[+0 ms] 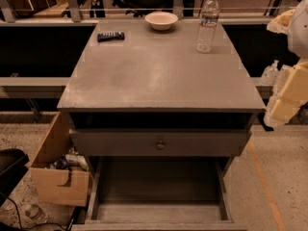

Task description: Place water bottle into middle drawer

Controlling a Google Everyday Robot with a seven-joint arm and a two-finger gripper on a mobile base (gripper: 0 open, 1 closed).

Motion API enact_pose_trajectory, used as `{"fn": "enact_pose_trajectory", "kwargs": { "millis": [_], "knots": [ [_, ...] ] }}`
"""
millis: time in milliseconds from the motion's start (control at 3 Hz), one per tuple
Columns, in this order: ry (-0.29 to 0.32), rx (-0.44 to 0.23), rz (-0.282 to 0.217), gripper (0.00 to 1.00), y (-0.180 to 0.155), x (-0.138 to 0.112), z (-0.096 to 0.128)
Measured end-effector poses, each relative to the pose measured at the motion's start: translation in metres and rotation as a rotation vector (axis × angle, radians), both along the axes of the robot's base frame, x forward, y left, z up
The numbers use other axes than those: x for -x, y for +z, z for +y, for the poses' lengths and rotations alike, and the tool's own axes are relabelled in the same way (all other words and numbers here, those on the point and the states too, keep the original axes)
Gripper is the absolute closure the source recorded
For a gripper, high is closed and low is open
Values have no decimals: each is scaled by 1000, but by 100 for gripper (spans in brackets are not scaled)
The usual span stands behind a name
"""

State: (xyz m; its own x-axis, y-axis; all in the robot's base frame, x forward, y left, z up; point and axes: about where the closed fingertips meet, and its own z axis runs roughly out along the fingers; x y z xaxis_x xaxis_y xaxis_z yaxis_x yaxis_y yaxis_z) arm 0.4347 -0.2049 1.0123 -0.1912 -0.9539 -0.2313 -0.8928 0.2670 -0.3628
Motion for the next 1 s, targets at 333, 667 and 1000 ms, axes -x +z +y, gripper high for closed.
{"fn": "enact_pose_trajectory", "kwargs": {
  "millis": [333,667,1000],
  "knots": [
    [0,0,0,0,0,0,0],
    [-21,-38,-60,0,-1,-21,-3],
    [-91,-161,-152,0,-6,-71,-8]
  ]
}}
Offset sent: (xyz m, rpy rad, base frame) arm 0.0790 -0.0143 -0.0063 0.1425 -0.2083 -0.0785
